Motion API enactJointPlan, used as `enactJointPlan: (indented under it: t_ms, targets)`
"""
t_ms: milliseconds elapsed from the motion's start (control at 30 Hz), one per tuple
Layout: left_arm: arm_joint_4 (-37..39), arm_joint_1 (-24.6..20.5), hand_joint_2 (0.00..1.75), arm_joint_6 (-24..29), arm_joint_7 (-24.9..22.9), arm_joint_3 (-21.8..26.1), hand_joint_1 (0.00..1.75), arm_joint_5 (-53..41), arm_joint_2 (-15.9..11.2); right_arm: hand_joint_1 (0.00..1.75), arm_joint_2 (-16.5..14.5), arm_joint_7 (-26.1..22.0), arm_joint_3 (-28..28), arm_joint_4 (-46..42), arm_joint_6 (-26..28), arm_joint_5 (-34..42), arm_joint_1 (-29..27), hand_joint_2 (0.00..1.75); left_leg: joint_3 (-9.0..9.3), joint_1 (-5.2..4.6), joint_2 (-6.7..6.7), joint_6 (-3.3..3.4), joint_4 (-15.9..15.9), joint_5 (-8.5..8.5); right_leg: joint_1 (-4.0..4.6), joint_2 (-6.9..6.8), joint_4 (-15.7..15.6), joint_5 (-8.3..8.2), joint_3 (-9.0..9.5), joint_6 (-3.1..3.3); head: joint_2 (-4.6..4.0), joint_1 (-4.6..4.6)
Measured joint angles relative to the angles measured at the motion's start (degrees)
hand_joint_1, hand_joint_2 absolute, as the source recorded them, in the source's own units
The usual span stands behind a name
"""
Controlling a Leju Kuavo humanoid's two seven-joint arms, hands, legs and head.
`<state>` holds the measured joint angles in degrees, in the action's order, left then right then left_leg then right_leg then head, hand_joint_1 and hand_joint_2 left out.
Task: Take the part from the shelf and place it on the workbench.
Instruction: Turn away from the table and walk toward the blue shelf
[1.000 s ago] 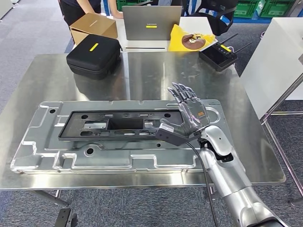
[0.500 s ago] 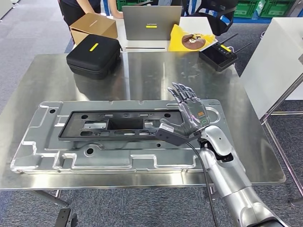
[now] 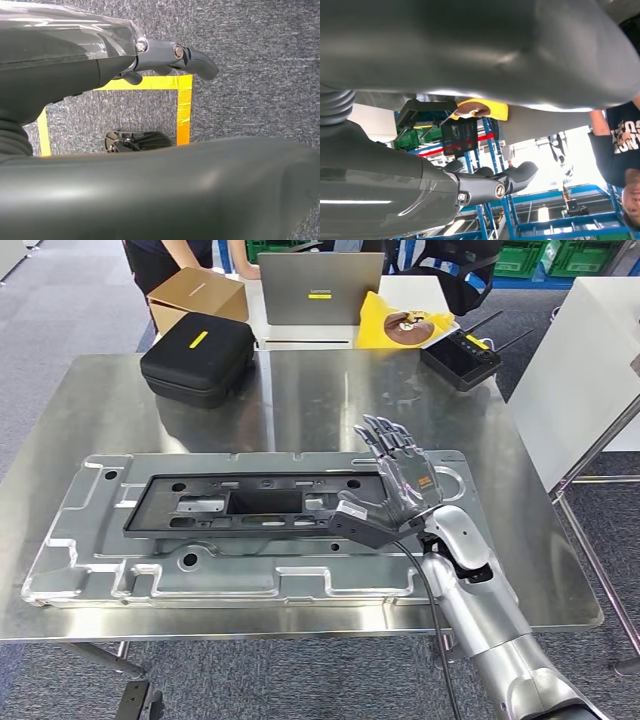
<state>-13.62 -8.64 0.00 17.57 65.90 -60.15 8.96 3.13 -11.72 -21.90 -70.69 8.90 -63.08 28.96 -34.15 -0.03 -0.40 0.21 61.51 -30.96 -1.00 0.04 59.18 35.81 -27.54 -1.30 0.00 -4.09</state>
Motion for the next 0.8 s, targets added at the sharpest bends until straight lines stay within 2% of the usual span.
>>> enactJointPlan:
  t_ms: [800]
  targets:
    - [0.00, 0.00, 0.00, 0.00, 0.00, 0.00, 0.00, 0.00, 0.00, 0.00, 0.00, 0.00, 0.00, 0.00, 0.00, 0.00, 0.00, 0.00, 0.00, 0.00, 0.00, 0.00, 0.00, 0.00, 0.00, 0.00, 0.00, 0.00, 0.00, 0.00, 0.00, 0.00]
